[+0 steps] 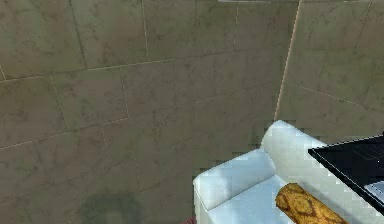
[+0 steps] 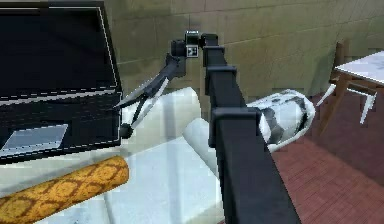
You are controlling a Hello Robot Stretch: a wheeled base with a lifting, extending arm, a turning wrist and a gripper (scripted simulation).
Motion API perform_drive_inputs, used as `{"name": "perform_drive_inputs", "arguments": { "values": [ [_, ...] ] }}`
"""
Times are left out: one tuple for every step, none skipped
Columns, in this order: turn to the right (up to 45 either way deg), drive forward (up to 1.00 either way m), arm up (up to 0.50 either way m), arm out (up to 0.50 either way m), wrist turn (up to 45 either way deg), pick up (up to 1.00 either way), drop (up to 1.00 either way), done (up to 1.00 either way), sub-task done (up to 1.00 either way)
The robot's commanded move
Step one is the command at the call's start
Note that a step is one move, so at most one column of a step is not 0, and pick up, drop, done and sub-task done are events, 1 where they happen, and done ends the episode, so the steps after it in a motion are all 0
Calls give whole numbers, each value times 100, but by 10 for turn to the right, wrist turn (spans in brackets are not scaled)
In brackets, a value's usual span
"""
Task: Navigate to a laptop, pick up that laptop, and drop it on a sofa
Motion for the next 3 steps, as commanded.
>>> {"name": "perform_drive_inputs", "arguments": {
  "values": [
    [0, 0, 0, 0, 390, 0, 0, 0, 0],
    [0, 0, -40, 0, 0, 0, 0, 0, 0],
    [0, 0, -32, 0, 0, 0, 0, 0, 0]
  ]
}}
